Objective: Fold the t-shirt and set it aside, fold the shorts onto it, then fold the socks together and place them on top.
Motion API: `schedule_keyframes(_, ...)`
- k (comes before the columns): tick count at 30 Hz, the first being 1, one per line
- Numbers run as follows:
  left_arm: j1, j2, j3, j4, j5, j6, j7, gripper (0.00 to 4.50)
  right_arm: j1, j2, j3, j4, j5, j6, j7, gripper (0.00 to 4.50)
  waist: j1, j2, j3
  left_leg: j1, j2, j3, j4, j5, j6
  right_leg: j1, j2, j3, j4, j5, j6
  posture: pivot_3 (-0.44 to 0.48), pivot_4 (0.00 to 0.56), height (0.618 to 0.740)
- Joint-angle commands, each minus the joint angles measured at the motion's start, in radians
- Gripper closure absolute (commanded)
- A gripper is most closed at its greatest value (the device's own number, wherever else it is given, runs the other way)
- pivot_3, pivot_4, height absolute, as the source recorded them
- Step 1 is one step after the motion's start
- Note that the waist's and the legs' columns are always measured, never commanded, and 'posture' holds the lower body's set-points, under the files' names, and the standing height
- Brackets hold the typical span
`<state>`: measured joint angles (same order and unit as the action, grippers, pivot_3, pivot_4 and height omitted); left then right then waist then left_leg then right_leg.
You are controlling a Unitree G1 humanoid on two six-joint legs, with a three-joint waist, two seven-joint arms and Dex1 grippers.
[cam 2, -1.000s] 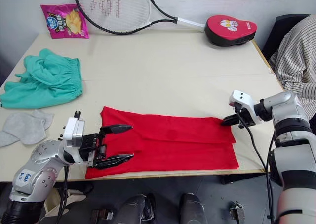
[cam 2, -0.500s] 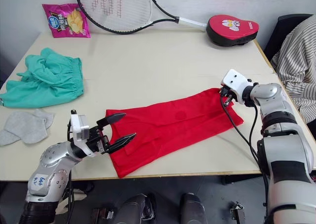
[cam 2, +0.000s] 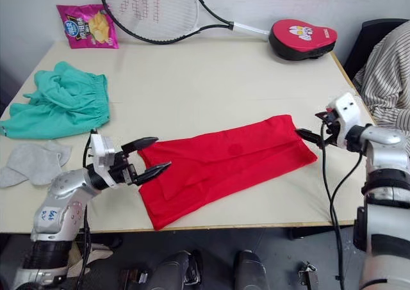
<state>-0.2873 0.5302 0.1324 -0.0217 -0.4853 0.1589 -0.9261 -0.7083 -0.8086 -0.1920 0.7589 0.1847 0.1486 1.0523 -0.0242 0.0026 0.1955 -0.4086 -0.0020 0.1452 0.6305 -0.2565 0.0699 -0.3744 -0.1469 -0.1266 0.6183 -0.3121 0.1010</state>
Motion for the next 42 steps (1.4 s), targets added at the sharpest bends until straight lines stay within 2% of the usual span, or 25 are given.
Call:
schedule_keyframes(1,-0.069,0.015,-0.013,0.088,0.034,-0.045,-0.039,0.00,0.139,-0.028,-0.098,-0.294,0.104,0.162,-0.042,0.04,-0.008,0.002,0.000,-0.001,-0.003,-0.008,-0.003,0.003,0.002,0.005,-0.002,-0.009,0.000,0.001,0.001,0.000,0.150,0.740)
schedule_keyframes(3,-0.125,0.015,-0.031,0.157,0.057,-0.056,-0.061,0.00,0.232,-0.022,-0.145,-0.436,0.147,0.249,-0.084,0.04,-0.016,0.004,0.001,-0.001,-0.007,-0.025,-0.004,0.007,0.005,0.018,-0.003,-0.036,-0.006,0.001,0.002,0.000,0.150,0.740)
schedule_keyframes(4,-0.157,0.013,-0.042,0.197,0.069,-0.070,-0.075,0.00,0.273,-0.016,-0.168,-0.499,0.165,0.294,-0.112,0.04,-0.022,0.004,0.002,-0.001,-0.018,-0.041,-0.012,0.016,0.006,0.025,-0.005,-0.052,-0.008,-0.001,0.005,0.000,0.150,0.740)
schedule_keyframes(6,-0.288,-0.001,-0.090,0.356,0.130,-0.100,-0.099,0.00,0.403,0.007,-0.230,-0.678,0.236,0.409,-0.150,0.04,-0.007,0.004,0.002,0.001,-0.035,-0.063,-0.022,0.031,0.006,0.031,-0.020,-0.069,-0.007,-0.005,0.011,0.000,0.150,0.740)
schedule_keyframes(9,-0.465,-0.025,-0.145,0.604,0.223,-0.193,-0.123,0.00,0.555,0.038,-0.311,-0.903,0.348,0.584,-0.212,0.04,0.050,0.003,0.003,-0.006,-0.032,-0.069,-0.015,0.028,-0.001,0.029,-0.019,-0.057,-0.011,-0.006,0.011,0.000,0.150,0.740)
schedule_keyframes(12,-0.596,-0.044,-0.157,0.818,0.281,-0.253,-0.114,0.00,0.621,0.068,-0.404,-1.014,0.485,0.803,-0.297,0.04,0.061,0.002,0.003,-0.012,-0.033,-0.069,-0.013,0.026,-0.001,0.024,-0.020,-0.055,-0.011,-0.005,0.011,0.000,0.150,0.740)
schedule_keyframes(15,-0.692,-0.059,-0.167,0.989,0.323,-0.292,-0.139,0.00,0.697,0.071,-0.433,-1.111,0.552,0.953,-0.357,0.04,0.068,0.001,0.003,-0.019,-0.036,-0.067,-0.013,0.029,0.006,0.018,-0.018,-0.055,-0.008,-0.004,0.012,0.000,0.150,0.740)
schedule_keyframes(20,-0.784,-0.095,-0.189,1.159,0.387,-0.334,-0.205,0.00,0.737,0.125,-0.512,-1.173,0.596,1.088,-0.506,0.04,0.071,0.000,0.004,-0.019,-0.036,-0.064,-0.013,0.029,0.007,0.017,-0.017,-0.057,-0.008,-0.004,0.012,0.000,0.150,0.740)
schedule_keyframes(25,-0.812,-0.122,-0.206,1.231,0.453,-0.327,-0.185,0.00,0.750,0.167,-0.520,-1.192,0.615,1.183,-0.604,0.04,0.070,-0.001,0.004,-0.019,-0.036,-0.062,-0.013,0.028,0.009,0.015,-0.018,-0.055,-0.007,-0.003,0.014,0.000,0.150,0.740)
schedule_keyframes(29,-0.819,-0.138,-0.213,1.264,0.494,-0.300,-0.147,0.00,0.702,0.236,-0.490,-1.193,0.608,1.197,-0.679,0.04,0.059,-0.004,0.003,-0.019,-0.036,-0.062,-0.013,0.028,0.009,0.015,-0.018,-0.051,-0.006,-0.003,0.014,0.000,0.150,0.740)
schedule_keyframes(33,-0.819,-0.154,-0.209,1.284,0.510,-0.256,-0.137,0.00,0.653,0.290,-0.406,-1.148,0.564,1.129,-0.714,0.04,0.046,-0.007,0.002,-0.018,-0.036,-0.061,-0.012,0.028,0.009,0.015,-0.018,-0.049,-0.005,-0.003,0.014,0.000,0.150,0.740)
schedule_keyframes(34,-0.817,-0.158,-0.205,1.285,0.508,-0.251,-0.144,0.40,0.630,0.301,-0.384,-1.122,0.547,1.101,-0.722,0.00,0.042,-0.008,0.001,-0.017,-0.036,-0.061,-0.012,0.028,0.009,0.015,-0.018,-0.049,-0.004,-0.003,0.014,0.000,0.150,0.740)
schedule_keyframes(35,-0.815,-0.162,-0.198,1.285,0.503,-0.241,-0.151,0.60,0.599,0.310,-0.360,-1.094,0.530,1.077,-0.731,0.00,0.039,-0.009,0.000,-0.015,-0.035,-0.059,-0.013,0.028,0.009,0.015,-0.018,-0.048,-0.003,-0.003,0.014,0.000,0.150,0.740)
schedule_keyframes(38,-0.802,-0.163,-0.189,1.280,0.502,-0.229,-0.178,1.54,0.533,0.316,-0.302,-1.032,0.495,1.015,-0.732,0.61,0.027,-0.011,0.000,-0.013,-0.035,-0.056,-0.012,0.028,0.010,0.015,-0.018,-0.045,0.000,-0.003,0.014,0.000,0.150,0.740)
schedule_keyframes(42,-0.777,-0.154,-0.185,1.266,0.503,-0.233,-0.203,2.90,0.488,0.307,-0.226,-0.963,0.449,0.930,-0.703,2.06,0.019,-0.011,0.000,-0.013,-0.035,-0.055,-0.012,0.028,0.010,0.014,-0.019,-0.042,0.000,-0.003,0.014,0.000,0.150,0.740)
